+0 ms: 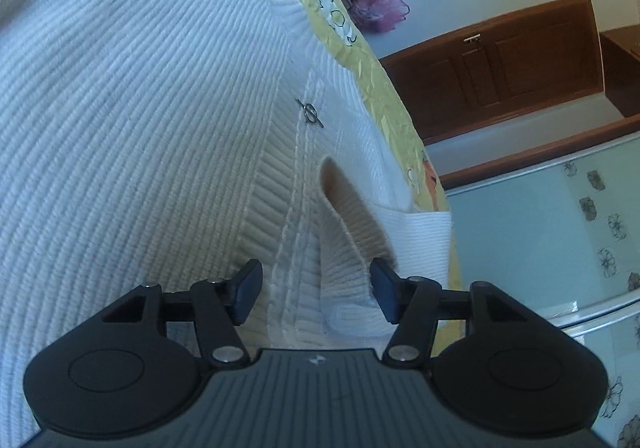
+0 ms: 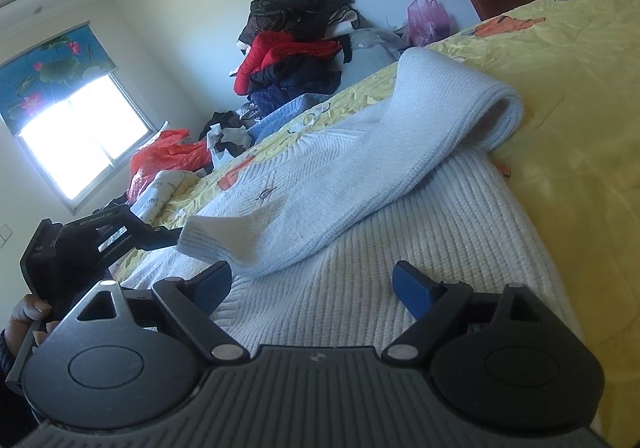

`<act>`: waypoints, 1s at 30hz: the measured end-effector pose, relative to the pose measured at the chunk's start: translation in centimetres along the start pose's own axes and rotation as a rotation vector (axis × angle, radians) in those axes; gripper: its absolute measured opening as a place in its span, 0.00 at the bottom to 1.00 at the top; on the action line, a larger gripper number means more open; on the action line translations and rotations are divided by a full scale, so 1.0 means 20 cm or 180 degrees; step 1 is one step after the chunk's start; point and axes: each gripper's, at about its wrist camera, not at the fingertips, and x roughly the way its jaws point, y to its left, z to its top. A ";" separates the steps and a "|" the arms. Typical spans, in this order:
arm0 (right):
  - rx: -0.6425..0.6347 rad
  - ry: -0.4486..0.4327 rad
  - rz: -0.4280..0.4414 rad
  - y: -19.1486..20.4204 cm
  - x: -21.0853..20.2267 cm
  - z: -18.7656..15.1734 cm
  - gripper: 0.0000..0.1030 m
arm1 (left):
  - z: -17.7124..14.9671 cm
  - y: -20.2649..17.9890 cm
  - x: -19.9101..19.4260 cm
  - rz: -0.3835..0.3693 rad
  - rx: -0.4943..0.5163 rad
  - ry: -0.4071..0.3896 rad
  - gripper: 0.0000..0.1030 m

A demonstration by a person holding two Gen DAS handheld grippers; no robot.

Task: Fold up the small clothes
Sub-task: 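Grasp the other sleeve with the left tool and fold it across the body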

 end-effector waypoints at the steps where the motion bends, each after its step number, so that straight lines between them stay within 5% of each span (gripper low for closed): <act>1: 0.0001 -0.0001 0.0001 0.00 0.00 0.00 0.87 | 0.00 0.01 0.00 -0.0056 -0.0041 -0.0003 0.56; 10: 0.0001 0.0001 0.0009 0.00 0.00 0.00 0.87 | -0.02 0.05 -0.03 -0.0286 -0.0137 -0.0006 0.57; 13: 0.0002 -0.0001 0.0008 0.00 0.00 0.00 0.87 | -0.04 0.08 -0.04 -0.0361 -0.0182 -0.0062 0.64; 19: 0.0003 -0.0002 0.0008 0.00 0.00 0.00 0.88 | -0.01 -0.01 0.04 -0.0138 0.0011 -0.0096 0.63; 21: 0.0001 -0.0002 0.0007 0.01 0.00 0.01 0.88 | 0.00 -0.04 0.08 0.0021 0.0089 -0.0085 0.50; 23: 0.0003 -0.0002 0.0009 0.00 0.00 0.01 0.88 | 0.00 -0.08 0.14 0.0197 0.0282 -0.0019 0.14; 27: 0.0003 -0.0001 0.0009 0.01 0.00 0.01 0.88 | -0.02 -0.20 0.15 0.0626 0.0827 -0.0101 0.09; 30: 0.0003 -0.0002 0.0009 0.00 0.00 0.01 0.88 | 0.00 -0.30 0.07 0.0674 0.1203 -0.0282 0.09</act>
